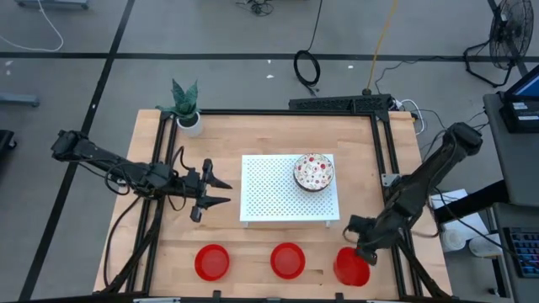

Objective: Pick & Place Mini bowls
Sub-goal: Put the right red bowl on the shelf

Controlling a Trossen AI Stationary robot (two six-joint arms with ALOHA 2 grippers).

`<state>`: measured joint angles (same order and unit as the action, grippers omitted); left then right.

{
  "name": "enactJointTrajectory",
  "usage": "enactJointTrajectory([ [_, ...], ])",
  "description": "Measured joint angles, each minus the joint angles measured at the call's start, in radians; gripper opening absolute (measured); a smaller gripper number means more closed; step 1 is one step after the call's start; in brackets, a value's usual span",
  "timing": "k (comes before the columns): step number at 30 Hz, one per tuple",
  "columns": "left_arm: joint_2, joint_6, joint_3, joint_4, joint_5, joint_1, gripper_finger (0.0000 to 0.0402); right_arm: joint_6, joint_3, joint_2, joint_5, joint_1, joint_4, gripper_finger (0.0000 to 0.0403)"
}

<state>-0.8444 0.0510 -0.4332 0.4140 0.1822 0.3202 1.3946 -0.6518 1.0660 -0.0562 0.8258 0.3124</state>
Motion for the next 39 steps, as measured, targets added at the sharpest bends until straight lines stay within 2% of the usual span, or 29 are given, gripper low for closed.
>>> enactJointTrajectory([
  [2,0.0,0.0,0.0,0.0,0.0,0.0,0.017,-0.088,0.0,-0.046,0.067,0.001,-0.101,0.0001],
  [5,0.0,-0.006,0.0,0.001,0.0,0.0,0.017,-0.356,0.0,-0.097,0.205,0.002,-0.246,0.0001],
  [9,0.0,-0.05,0.0,0.005,0.001,0.0,0.017,-0.865,0.0,-0.127,0.337,-0.011,-0.426,0.0001],
  [14,0.0,-0.115,0.0,0.011,0.01,-0.018,0.017,-1.533,0.0,-0.134,0.373,-0.065,-0.692,0.0],
  [16,-0.002,-0.148,0.0,0.024,0.051,-0.031,0.017,-1.726,0.0,-0.134,0.394,-0.113,-0.805,0.0],
  [18,-0.025,-0.197,0.0,0.081,0.121,-0.046,0.017,-1.846,0.0,-0.135,0.487,-0.18,-0.943,0.0],
  [20,-0.057,-0.283,0.0,0.173,0.183,-0.064,0.017,-1.979,-0.001,-0.136,0.591,-0.263,-1.042,0.0],
  [22,-0.107,-0.406,-0.002,0.309,0.198,-0.094,0.017,-2.104,-0.001,-0.131,0.651,-0.36,-1.098,0.0],
  [26,-0.22,-0.658,-0.066,0.438,0.186,-0.154,0.017,-2.196,-0.001,-0.074,0.63,-0.59,-1.266,0.0],
  [31,-0.369,-0.865,-0.227,0.469,0.186,-0.232,0.017,-2.117,-0.001,0.079,0.553,-0.819,-1.602,0.0],
  [35,-0.481,-0.967,-0.354,0.468,0.185,-0.285,0.017,-2.052,-0.023,0.221,0.486,-0.933,-1.75,0.0],
  [39,-0.571,-1.007,-0.464,0.467,0.181,-0.332,0.017,-2.033,-0.086,0.325,0.444,-0.981,-1.767,0.0],
])
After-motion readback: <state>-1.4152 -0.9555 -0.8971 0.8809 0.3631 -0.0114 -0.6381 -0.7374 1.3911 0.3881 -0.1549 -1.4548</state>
